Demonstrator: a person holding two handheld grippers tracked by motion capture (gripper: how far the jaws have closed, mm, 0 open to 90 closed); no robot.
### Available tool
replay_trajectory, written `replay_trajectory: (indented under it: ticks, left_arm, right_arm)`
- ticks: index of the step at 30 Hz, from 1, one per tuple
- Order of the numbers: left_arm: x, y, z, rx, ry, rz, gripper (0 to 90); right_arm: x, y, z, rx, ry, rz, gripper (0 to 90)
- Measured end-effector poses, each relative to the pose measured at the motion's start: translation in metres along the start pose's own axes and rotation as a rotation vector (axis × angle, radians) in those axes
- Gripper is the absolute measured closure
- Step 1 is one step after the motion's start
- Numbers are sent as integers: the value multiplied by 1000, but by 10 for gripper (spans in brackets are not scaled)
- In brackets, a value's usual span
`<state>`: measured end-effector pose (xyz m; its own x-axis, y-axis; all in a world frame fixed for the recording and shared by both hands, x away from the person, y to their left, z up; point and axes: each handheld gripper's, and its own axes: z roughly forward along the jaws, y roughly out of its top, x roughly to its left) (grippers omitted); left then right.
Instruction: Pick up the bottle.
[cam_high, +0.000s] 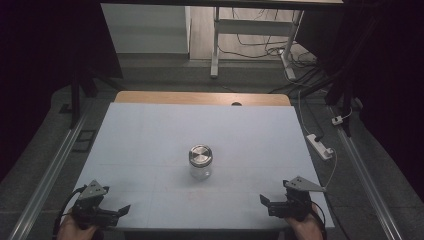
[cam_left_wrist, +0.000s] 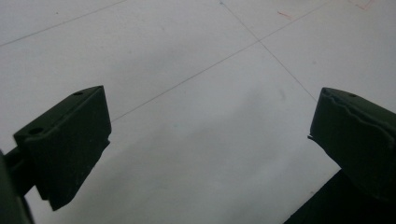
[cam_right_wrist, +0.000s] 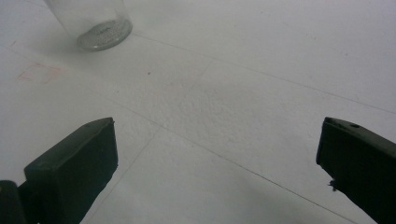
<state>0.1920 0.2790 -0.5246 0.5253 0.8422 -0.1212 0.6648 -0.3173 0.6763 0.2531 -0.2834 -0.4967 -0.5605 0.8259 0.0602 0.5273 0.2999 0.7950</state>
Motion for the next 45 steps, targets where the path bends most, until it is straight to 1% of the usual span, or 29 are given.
replay_trajectory:
  ticks: [3, 5, 7, 12, 16, 20, 24, 25, 29, 32, 33, 36, 39, 41, 45]
  left_arm:
    - [0, 0, 0, -2, -12, -3, 0]
    - [0, 0, 0, 0, -18, 1, 0]
    - [0, 0, 0, 2, -19, 3, 0]
    - [0, 1, 0, -5, -36, 6, 0]
    - [2, 1, 1, 0, -43, -6, 0]
    - [2, 1, 0, -4, -46, -5, 0]
    - [1, 2, 0, -8, -44, 1, 0]
    - [1, 2, 0, -12, -36, 3, 0]
    - [1, 3, -1, -25, -39, -5, 0]
    - [2, 4, -2, -45, -69, -16, 0]
    - [2, 5, -3, -55, -86, -19, 0]
    - [2, 7, -2, -63, -91, -18, 0]
    - [-1, 10, -1, -73, -85, 1, 0]
    - [-2, 11, -1, -74, -83, 6, 0]
    - [-7, 17, 3, -79, -85, 44, 0]
  right_arm:
    - [0, 0, 0, 7, 0, 2, 0]
    - [0, 0, 1, 21, 4, -4, 0]
    - [0, 0, 1, 28, 16, -10, 0]
    - [2, 1, 4, 50, 41, -34, 0]
    - [3, 1, 5, 62, 43, -48, 0]
    - [4, 1, 6, 68, 47, -60, 0]
    - [3, 1, 5, 67, 45, -54, 0]
    - [3, 1, 5, 65, 46, -48, 0]
    - [2, 1, 4, 60, 49, -41, 0]
    - [3, 1, 5, 62, 53, -49, 0]
    - [3, 1, 5, 62, 56, -51, 0]
    - [4, 1, 5, 61, 57, -56, 0]
    - [4, 1, 5, 62, 57, -55, 0]
    - [3, 1, 5, 62, 58, -55, 0]
    - [4, 1, 5, 64, 59, -61, 0]
